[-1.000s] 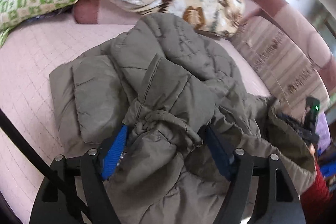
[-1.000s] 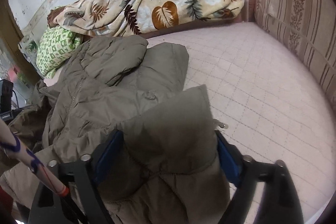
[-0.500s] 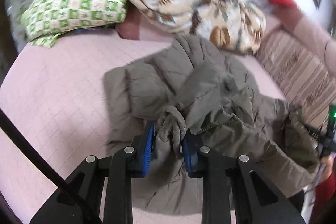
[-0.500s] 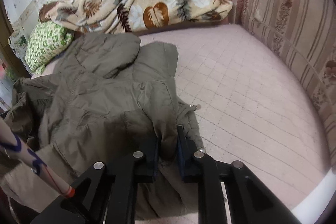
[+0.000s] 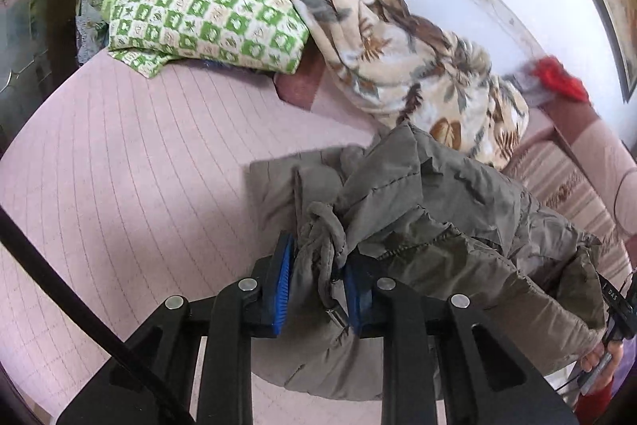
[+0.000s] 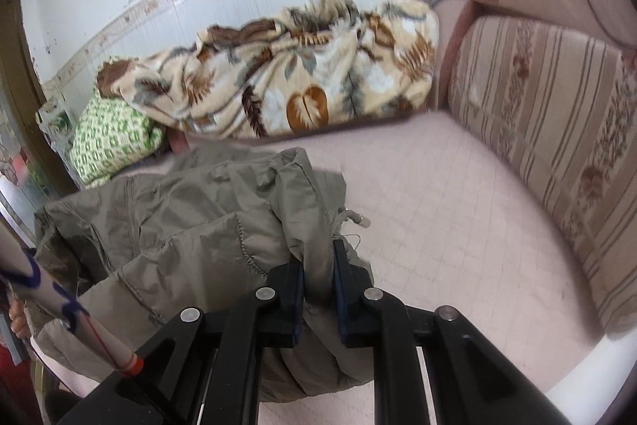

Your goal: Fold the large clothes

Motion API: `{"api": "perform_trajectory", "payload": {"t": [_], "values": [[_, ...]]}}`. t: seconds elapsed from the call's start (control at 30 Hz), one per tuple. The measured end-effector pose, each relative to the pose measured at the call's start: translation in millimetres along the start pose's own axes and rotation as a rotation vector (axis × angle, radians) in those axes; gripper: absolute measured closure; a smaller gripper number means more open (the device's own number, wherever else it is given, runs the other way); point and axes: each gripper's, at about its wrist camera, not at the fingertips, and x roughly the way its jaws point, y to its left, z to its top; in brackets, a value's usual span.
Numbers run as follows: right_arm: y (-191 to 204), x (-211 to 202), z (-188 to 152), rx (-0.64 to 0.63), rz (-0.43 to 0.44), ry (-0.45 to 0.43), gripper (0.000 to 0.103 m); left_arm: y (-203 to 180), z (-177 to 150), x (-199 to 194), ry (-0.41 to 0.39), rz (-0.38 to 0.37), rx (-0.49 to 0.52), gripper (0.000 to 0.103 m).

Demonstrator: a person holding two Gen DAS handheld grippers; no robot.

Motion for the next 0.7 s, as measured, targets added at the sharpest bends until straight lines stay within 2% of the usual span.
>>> {"api": "perform_trajectory", "payload": {"t": [0.1, 0.2, 0.33, 0.4, 0.5, 0.6, 0.7], "values": [[7, 5, 28, 0.007, -0.009, -0.031, 0.09, 0, 28, 4, -0.013, 0.011, -0.024, 0.082], [14, 19, 61, 0.01, -0.022, -0.062, 0.09, 2, 69, 16, -0.022, 0.032, -0.048, 0.082], [29, 59, 113, -0.004, -0.062, -0.078, 0.091, 2, 122, 56, -0.011, 0.103, -0.077, 0.082], [37, 89, 139, -0.011, -0.089, -0.077, 0.091, 1, 146, 90, 0.011, 0.155, -0.087, 0.082], [47, 150, 168, 0.001, -0.144, -0.051, 0.091, 0, 165, 139, 0.034, 0.246, -0.08, 0.083], [53, 212, 174, 0.005, -0.2, 0.004, 0.091, 2, 171, 191, 0.064, 0.359, -0.044, 0.084], [53, 269, 163, -0.005, -0.262, 0.057, 0.091, 15, 165, 237, 0.092, 0.452, -0.029, 0.087]]}}
